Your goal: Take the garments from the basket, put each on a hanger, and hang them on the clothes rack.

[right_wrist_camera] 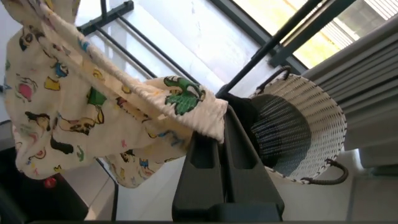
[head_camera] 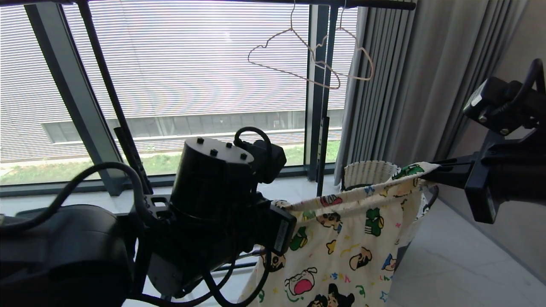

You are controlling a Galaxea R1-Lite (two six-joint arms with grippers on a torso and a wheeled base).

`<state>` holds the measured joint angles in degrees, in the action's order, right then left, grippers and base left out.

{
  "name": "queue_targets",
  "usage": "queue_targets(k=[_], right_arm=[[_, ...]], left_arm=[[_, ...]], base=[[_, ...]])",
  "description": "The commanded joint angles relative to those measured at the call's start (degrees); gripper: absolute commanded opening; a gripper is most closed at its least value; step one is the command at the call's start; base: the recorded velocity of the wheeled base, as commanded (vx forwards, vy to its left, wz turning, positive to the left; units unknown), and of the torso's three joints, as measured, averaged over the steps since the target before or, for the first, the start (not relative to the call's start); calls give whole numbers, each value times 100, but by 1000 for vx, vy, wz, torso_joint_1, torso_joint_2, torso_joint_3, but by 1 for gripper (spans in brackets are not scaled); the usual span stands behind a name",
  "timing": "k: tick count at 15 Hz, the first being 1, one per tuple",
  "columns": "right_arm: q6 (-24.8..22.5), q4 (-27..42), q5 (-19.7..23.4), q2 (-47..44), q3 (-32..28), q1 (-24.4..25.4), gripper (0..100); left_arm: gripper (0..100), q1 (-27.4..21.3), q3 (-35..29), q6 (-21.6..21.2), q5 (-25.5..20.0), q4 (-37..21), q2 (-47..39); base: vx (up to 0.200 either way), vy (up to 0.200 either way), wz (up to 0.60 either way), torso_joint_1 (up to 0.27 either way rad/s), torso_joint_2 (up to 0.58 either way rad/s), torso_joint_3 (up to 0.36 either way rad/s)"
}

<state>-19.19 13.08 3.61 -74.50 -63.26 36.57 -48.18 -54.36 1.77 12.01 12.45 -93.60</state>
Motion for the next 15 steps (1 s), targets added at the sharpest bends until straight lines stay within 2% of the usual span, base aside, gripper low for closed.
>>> queue_targets(k=[1,4,8,12,15], right_arm=[[-15,2,-167,322,-46,210,0],[-15,10,-370,533,-266,386,0],[-32,28,-378,454,-811,395,0],[-182,626,-370,401,-1391,509,0],[-191,661,-378,418,-1338,614,0]], left_arm=[[0,291,-1174,-309,-102,-814,878],[0,335,-1719,-502,-129,-814,870],[0,327,-1736,-1478,-146,-814,1010],[0,274,-1639,-1574,-146,-814,1177],[0,283,-1552,-1601,-137,-814,1230]], base=[[0,0,0,0,0,0],[0,0,0,0,0,0],[0,0,0,0,0,0],[0,0,0,0,0,0],[0,0,0,0,0,0]])
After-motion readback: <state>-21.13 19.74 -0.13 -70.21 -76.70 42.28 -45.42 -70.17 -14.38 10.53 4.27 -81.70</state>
